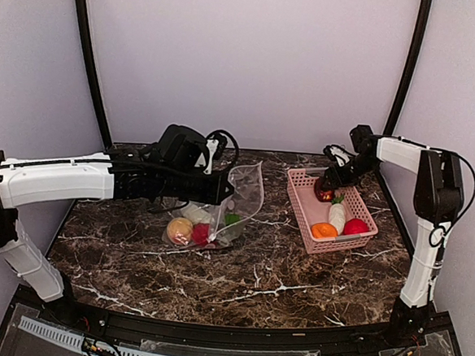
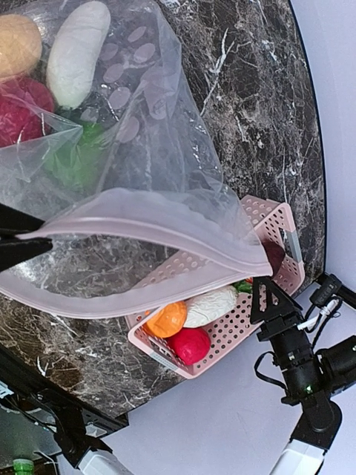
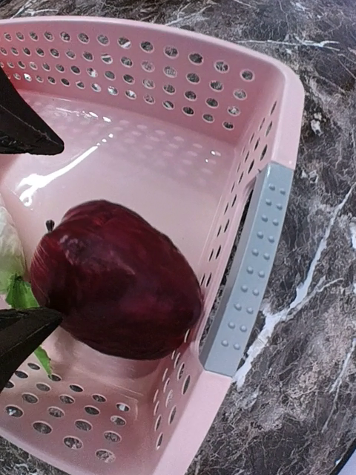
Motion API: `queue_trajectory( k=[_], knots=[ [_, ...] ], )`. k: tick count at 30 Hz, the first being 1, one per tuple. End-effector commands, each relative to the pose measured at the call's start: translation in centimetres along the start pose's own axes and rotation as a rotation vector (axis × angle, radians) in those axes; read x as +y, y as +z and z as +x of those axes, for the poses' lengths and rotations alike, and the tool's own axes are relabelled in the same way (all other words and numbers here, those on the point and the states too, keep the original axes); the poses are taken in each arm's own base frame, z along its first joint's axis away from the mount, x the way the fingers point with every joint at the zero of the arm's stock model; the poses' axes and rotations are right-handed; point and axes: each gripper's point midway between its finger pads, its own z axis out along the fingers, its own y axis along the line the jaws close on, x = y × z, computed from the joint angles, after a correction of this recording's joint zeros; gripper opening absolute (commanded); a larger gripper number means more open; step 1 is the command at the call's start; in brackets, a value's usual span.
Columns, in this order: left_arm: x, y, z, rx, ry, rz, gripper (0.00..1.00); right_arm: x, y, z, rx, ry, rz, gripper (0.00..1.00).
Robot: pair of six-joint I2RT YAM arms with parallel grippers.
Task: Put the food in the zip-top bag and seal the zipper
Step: Adjust the zipper food storage bag at the center of the board, then pick up the fake vegetable from the bin.
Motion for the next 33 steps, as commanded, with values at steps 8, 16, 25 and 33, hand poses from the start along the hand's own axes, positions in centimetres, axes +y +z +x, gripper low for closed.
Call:
queue_trajectory(
  k=[8,16,25,33],
  knots=[
    [-0.6,-1.9,-1.4,-0.073,-0.040,0.038,0.01,-1.7,1.8,-1.0,0.011,0.036,0.027,0.71],
    [-0.5,-1.8,-1.0,-0.071,-0.051,0.046,0.01,-1.2,3.3,-1.1,0.028,0.034,-0.004,0.73],
    [-0.4,-1.7,-0.8,-0.067,-0.060,0.046,0.01,-0.7,4.2,-0.2,0.050,0.038,-0.044,0.67],
    [-0.7,-1.3,-0.9,-0.066,-0.064,0.054,0.01,0.7,1.0,-1.4,-0.017,0.019,-0.047,0.56]
  ],
)
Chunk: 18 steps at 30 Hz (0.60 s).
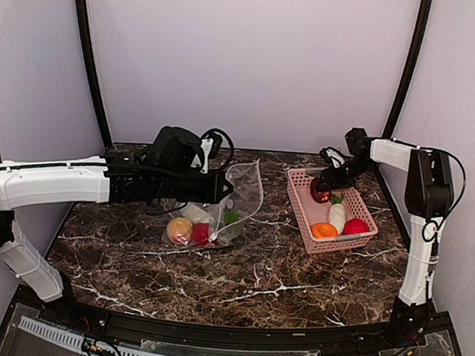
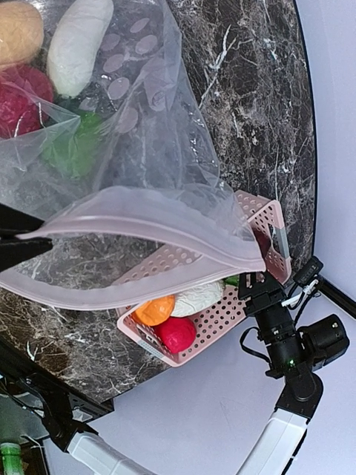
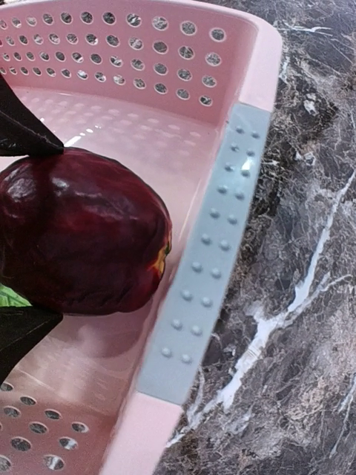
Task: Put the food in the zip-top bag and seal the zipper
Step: Pick up the fake vegetable from the bin.
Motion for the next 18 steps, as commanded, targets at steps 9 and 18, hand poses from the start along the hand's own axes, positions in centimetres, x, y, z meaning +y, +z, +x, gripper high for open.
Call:
queue_trajectory(
  k=[9,18],
  knots=[
    [-0.5,-0.1,-0.4,-0.021,-0.015,0.025,0.01,5.3,-8.7,-0.8,-0.146,-0.063,-0.041,0.54],
    [-0.7,0.6,-0.5,-0.028,-0.019,0.032,0.01,14.3,-16.2,-0.9,-0.295,-0.187,-0.280,0.53]
  ],
)
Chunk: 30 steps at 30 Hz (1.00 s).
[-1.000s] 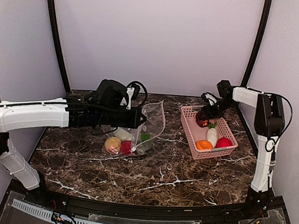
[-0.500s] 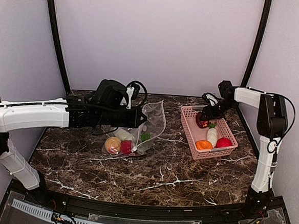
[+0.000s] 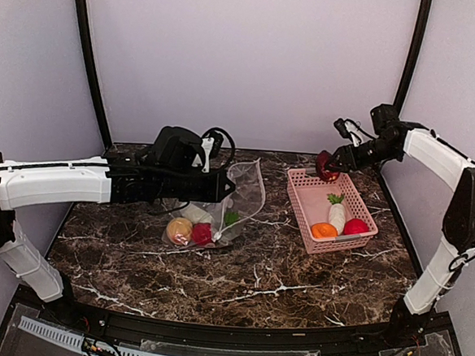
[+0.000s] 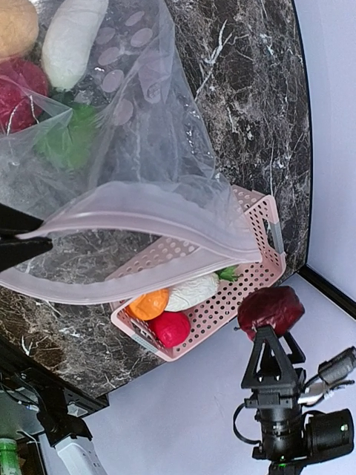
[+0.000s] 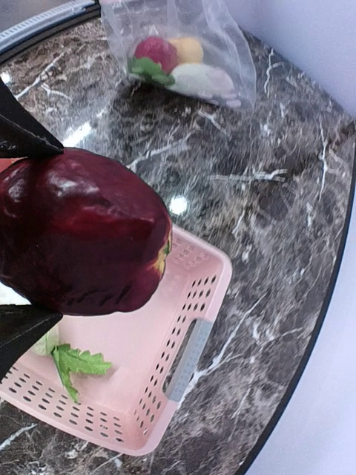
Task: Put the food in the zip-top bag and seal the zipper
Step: Pick up the fake vegetable from the bin, then place the fake vegetable in the zipper food storage bag.
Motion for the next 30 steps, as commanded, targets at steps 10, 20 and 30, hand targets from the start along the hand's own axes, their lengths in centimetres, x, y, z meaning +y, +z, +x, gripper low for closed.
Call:
queue_trajectory(
  k=[10,20,30],
  knots=[
    [-0.4,0.9,-1.1,-0.063,-0.048,0.014,0.01,19.2,-5.5,-3.0,-0.108,-0.301,-0.469,0.54],
    [-1.4,0.5,-2.7,-0.106,-0.058,0.039,0.01,24.2,-2.0,-1.5,-0.021,-0.336,-0.594,0.54],
    [-2.2,-0.3,-3.7,-0.171,-0.073,0.098,0.01,24.2,1.4,0.0,0.073,-0.333,-0.544,0.55]
  ],
)
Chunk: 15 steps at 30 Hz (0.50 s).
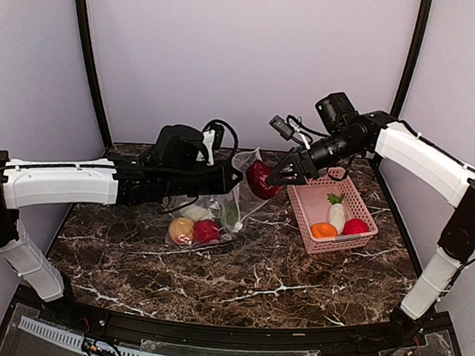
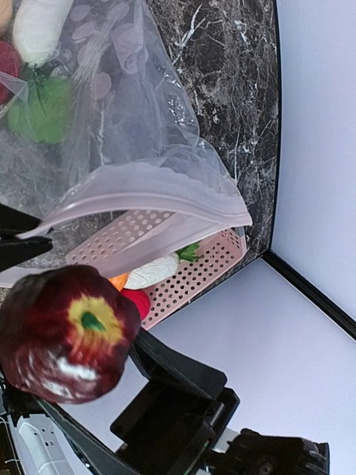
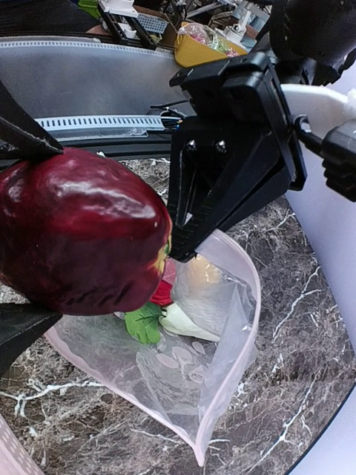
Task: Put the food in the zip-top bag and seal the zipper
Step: Place the fake vegetable in the zipper food storage bag.
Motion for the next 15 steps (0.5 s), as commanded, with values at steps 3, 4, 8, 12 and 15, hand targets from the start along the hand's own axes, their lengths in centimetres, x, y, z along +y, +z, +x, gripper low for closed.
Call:
queue_trajectory(
  k=[3,4,8,12,15],
  knots=[
    [-1.2,-1.2,-1.3,-0.064,-0.026,0.064,0.01,-1.5,1.8,0.6,0.055,0.025,0.048,0.55],
    [-1.2,-1.2,-1.3,-0.063,-0.027,0.066,0.01,-1.8,1.9,0.7,0.060,0.036,0.057,0.56],
    [-1.3,-1.2,-1.2,-0.062,-0.022,0.075,0.01,-2.9,2.3,0.5,0.073,0.061,0.087,0.56],
    [-1.5,-1.1,-1.2,-0.059,-0.024,0.084,0.01,-3.8,2.5,0.0,0.073,0.071,0.114,0.57],
    [-1.7,-1.0,-1.1,-0.055,-0.029,0.093,0.01,-4.5,2.7,-0.3,0.075,0.087,0.133,0.58]
  ],
)
